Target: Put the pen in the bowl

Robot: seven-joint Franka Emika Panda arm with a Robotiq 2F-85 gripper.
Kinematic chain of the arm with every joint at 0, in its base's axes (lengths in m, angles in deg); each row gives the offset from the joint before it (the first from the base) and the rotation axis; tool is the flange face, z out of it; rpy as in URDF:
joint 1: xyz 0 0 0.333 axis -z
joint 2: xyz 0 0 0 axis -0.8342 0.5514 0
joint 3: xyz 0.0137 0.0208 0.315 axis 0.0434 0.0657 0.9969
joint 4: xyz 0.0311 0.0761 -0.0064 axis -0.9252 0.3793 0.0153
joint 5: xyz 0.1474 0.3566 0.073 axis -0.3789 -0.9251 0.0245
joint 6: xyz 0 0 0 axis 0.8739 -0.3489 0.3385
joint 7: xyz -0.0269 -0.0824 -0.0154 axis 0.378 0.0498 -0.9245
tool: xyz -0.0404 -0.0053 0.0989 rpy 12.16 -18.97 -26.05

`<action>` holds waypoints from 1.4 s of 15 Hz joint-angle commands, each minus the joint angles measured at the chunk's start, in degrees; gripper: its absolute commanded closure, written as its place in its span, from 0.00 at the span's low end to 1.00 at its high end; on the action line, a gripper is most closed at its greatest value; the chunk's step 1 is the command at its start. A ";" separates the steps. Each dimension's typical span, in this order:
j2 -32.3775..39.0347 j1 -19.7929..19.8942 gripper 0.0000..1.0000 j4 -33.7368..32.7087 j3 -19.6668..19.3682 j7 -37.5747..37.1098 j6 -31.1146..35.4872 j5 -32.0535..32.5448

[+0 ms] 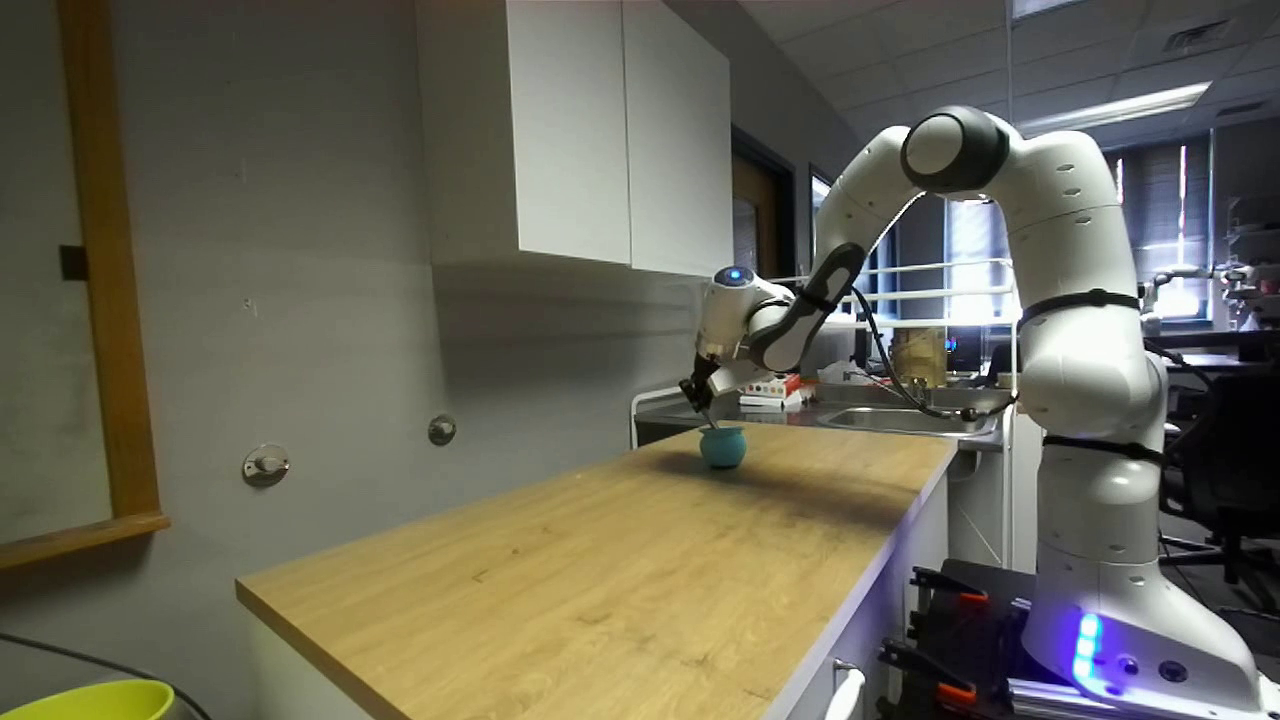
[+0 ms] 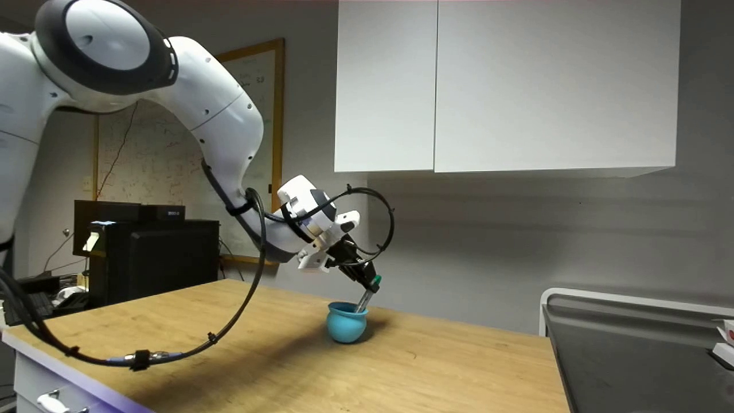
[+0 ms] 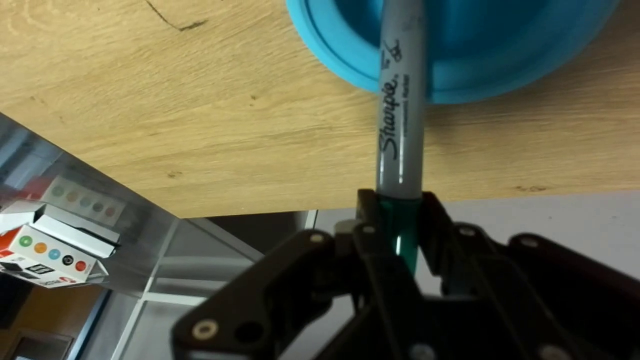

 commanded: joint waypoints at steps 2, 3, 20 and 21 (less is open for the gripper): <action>-2.40 -0.82 0.91 2.55 -0.17 -3.48 -0.07 2.78; -3.11 -0.92 0.82 3.20 -0.08 -3.56 -0.25 2.79; -24.24 -6.98 0.00 22.98 -1.74 20.99 -4.50 -24.21; -25.30 -11.89 0.00 24.06 -4.94 25.89 -6.19 -29.21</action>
